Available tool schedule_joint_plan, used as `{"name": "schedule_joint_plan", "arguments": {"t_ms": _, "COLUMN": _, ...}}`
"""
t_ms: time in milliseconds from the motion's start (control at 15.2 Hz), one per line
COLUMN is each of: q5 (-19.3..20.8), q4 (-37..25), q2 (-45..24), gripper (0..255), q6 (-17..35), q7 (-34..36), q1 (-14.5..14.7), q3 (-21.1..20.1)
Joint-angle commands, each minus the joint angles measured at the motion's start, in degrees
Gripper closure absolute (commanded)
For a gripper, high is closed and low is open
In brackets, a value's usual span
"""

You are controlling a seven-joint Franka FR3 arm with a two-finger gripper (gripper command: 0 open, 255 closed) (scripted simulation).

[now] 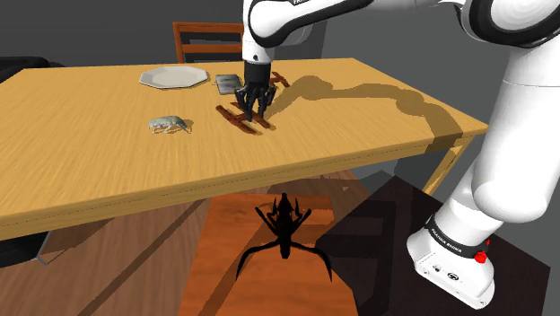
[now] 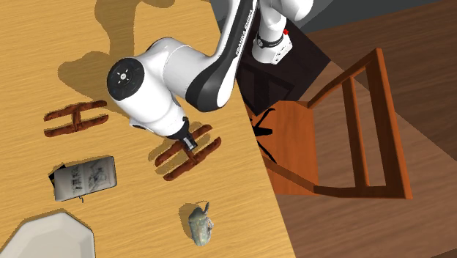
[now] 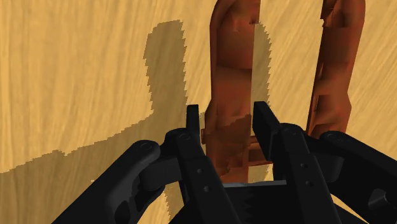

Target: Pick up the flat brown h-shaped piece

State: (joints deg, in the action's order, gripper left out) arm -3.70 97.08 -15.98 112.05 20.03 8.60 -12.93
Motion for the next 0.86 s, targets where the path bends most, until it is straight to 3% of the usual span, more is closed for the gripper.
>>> {"name": "schedule_joint_plan", "arguments": {"t_ms": 0, "q5": -0.1, "q4": -0.9, "q2": 0.5, "gripper": 255, "q6": -1.5, "q7": 0.0, "q1": -0.1, "q3": 0.0}}
{"name": "schedule_joint_plan", "arguments": {"t_ms": 792, "q5": -0.1, "q4": -7.4, "q2": 1.5, "gripper": 255, "q6": -8.9, "q7": 0.6, "q1": -0.1, "q3": -0.1}}
